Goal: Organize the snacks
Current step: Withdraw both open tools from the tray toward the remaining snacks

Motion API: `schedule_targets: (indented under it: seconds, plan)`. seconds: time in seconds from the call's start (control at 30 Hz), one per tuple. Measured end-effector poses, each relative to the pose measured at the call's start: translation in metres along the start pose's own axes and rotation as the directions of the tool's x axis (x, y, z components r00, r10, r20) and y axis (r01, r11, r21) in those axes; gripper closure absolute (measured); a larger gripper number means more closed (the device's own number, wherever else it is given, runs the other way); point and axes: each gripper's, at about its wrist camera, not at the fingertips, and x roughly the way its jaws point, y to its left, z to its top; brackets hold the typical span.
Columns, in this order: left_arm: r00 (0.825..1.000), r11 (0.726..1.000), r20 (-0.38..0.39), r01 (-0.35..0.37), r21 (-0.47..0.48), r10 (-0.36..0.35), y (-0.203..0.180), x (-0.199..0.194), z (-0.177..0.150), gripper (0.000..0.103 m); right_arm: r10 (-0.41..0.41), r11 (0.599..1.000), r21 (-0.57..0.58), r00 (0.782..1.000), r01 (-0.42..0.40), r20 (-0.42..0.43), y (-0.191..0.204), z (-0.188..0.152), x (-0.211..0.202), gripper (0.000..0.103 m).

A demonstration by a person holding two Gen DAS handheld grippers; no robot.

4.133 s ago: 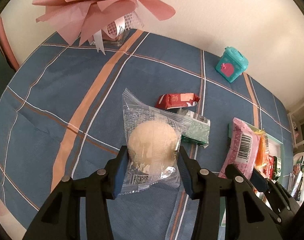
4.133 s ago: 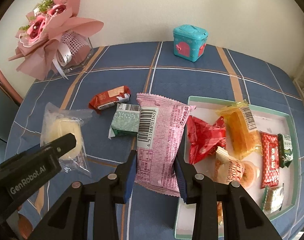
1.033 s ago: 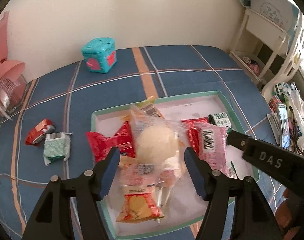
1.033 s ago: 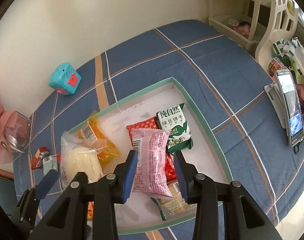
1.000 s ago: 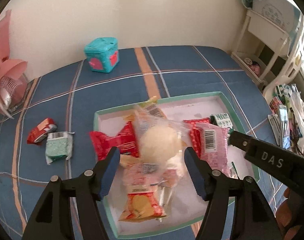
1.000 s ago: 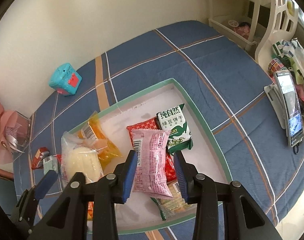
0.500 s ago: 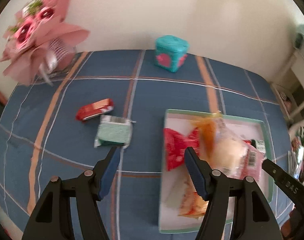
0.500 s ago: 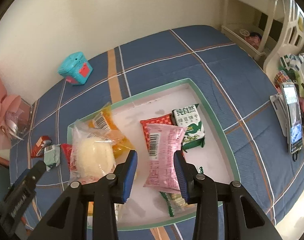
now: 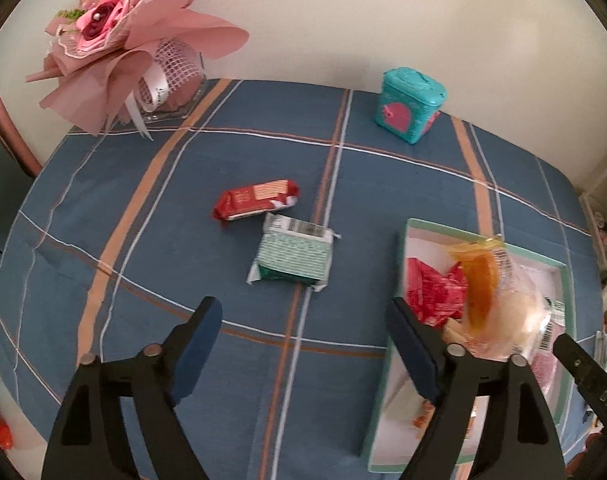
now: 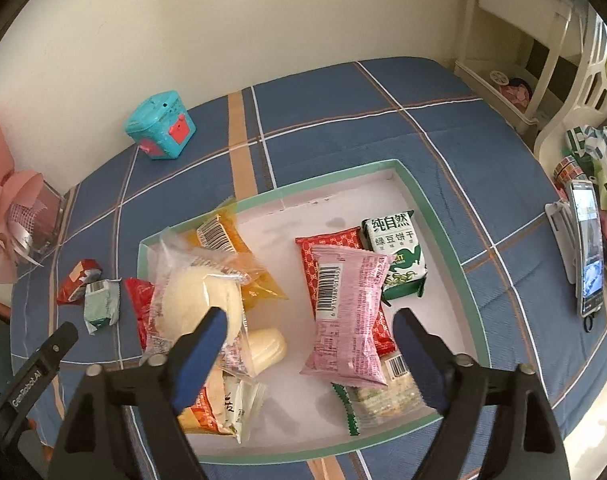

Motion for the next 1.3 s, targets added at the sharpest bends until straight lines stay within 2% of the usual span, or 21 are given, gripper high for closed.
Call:
schedule_targets:
  seconds: [0.03,0.27,0.53,0.9,1.07,1.3]
  plan:
    - [1.0,1.0,0.002,-0.001,-0.003,0.001,0.002,0.0,0.0,0.01,0.0,1.0,-0.004,1.0,0.0,0.001,0.002,0.0,0.0,0.011]
    - [1.0,0.999,0.007,0.007,-0.033,-0.007,0.009,0.002,0.001,0.01,-0.005,1.0,-0.026,1.0,0.005,0.016,0.011,-0.002,-0.001,0.001]
    - [1.0,0.997,-0.001,0.027,-0.067,-0.027,0.023,0.005,0.001,0.003,0.0,0.999,-0.034,1.0,0.0,0.017,0.027,-0.005,-0.001,0.0]
    - [1.0,0.995,-0.006,-0.018,-0.103,0.017,0.069,0.002,0.005,0.003,0.034,0.989,-0.147,0.999,-0.028,0.036,0.088,-0.02,-0.01,0.0]
    - [0.999,0.989,-0.009,-0.05,-0.142,0.05,0.098,0.0,0.005,0.003,0.06,0.977,-0.209,0.997,-0.05,0.045,0.12,-0.029,-0.015,0.0]
    - [0.998,0.977,-0.013,-0.06,-0.206,0.059,0.132,-0.001,0.003,0.003,0.101,0.954,-0.289,0.994,-0.084,0.042,0.16,-0.044,-0.016,0.0]
